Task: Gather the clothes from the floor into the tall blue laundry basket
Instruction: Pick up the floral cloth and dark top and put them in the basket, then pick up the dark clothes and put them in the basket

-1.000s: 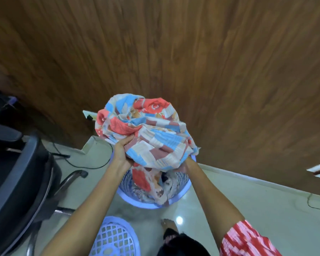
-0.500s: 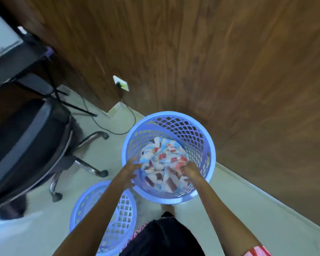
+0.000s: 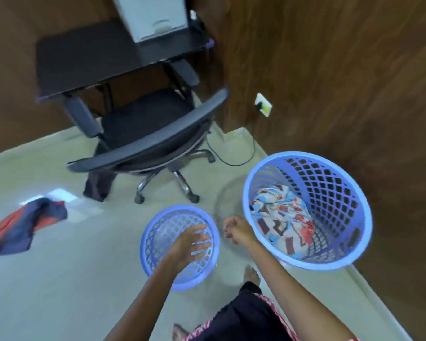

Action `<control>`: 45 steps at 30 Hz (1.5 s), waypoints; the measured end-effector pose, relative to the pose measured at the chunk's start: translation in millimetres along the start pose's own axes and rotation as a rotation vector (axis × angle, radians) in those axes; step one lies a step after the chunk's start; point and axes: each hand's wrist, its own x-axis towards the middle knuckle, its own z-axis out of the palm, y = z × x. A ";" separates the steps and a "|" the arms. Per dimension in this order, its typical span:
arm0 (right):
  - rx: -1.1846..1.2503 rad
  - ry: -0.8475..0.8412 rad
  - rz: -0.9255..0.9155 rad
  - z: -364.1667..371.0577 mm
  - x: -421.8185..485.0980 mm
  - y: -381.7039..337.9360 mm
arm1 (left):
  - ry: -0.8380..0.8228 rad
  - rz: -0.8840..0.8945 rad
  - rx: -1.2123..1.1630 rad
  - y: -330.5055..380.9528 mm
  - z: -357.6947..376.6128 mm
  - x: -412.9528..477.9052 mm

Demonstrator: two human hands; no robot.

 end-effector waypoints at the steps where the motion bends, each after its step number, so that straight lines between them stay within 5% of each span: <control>1: -0.034 -0.038 -0.010 29.2 -10.5 -6.2 | 0.017 0.016 -0.027 -7.9 -27.0 -15.0; 10: -0.208 -0.358 -0.134 247.6 -87.7 -42.7 | 0.268 0.207 -0.383 -69.0 -225.2 -127.5; 21: -0.285 -0.639 -0.227 453.6 -110.3 -113.8 | 0.492 0.378 -0.633 -50.9 -401.0 -188.0; 33: -0.274 -0.609 -0.183 632.6 -63.1 -220.2 | 0.615 0.419 -0.598 53.5 -596.0 -172.2; 45: -0.166 -0.373 -0.089 741.4 19.7 -310.0 | 0.423 0.350 -0.436 175.4 -758.8 -88.9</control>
